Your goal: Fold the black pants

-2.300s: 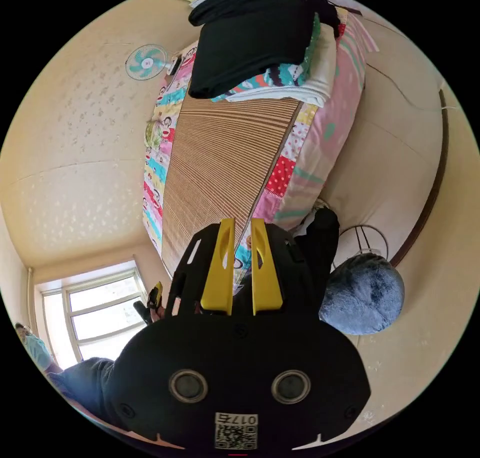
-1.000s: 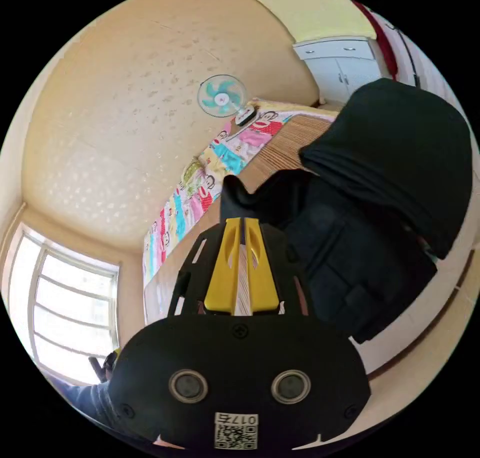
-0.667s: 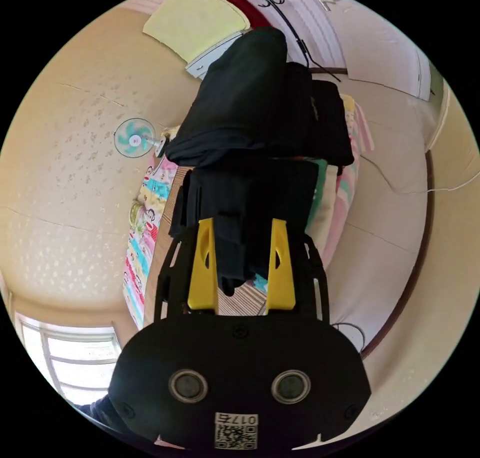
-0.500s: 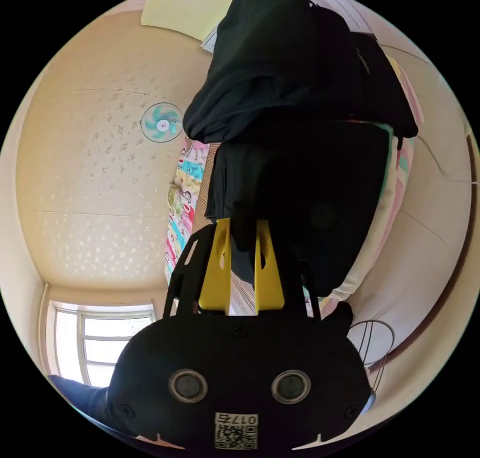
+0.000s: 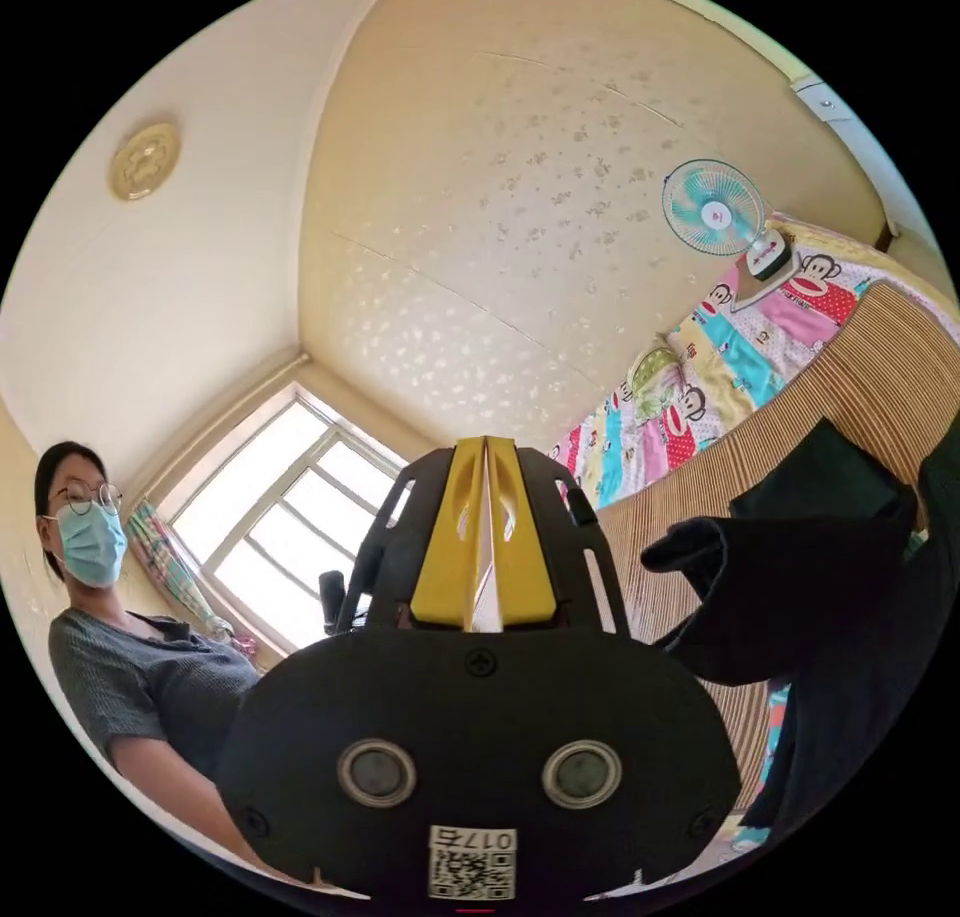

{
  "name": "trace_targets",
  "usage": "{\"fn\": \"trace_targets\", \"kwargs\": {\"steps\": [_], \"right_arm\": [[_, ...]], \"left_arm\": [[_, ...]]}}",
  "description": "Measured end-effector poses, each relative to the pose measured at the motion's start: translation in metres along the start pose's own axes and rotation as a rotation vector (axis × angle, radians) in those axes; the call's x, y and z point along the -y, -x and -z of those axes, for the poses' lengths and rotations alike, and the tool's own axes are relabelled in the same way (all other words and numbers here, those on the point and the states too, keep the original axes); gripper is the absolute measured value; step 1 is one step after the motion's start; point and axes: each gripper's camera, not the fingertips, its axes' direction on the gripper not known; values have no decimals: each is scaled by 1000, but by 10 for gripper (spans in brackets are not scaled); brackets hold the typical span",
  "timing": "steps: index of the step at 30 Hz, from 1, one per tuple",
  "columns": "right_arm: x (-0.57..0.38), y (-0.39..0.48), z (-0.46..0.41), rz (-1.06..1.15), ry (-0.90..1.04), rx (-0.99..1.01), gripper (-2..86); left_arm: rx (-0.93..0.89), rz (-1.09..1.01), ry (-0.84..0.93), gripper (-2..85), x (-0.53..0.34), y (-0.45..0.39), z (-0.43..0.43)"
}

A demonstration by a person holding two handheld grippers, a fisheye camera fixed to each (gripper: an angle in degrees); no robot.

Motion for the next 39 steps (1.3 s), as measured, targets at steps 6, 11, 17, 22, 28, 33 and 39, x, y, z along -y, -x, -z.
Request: {"fn": "trace_targets", "kwargs": {"steps": [6, 11, 17, 22, 28, 33, 39], "right_arm": [[-57, -32, -101, -118, 369, -705, 84], [-116, -71, -201, -56, 635, -998, 121], [-133, -96, -340, 284, 890, -1235, 123], [-127, -152, -445, 489, 1095, -1289, 133], [-133, -236, -523, 701, 1422, -1355, 128], [-130, -254, -535, 891, 1486, -1453, 100], [-93, -243, -492, 856, 1252, -1585, 47]], "left_arm": [[-20, 103, -39, 62, -35, 30, 11], [-3, 265, -31, 64, -70, 69, 22], [49, 479, -55, 65, -105, 103, 31], [130, 605, -61, 65, -120, 109, 33], [149, 776, -109, 54, -137, 114, 35], [211, 878, -168, 52, -149, 109, 55], [214, 919, -194, 52, -151, 112, 64]]}}
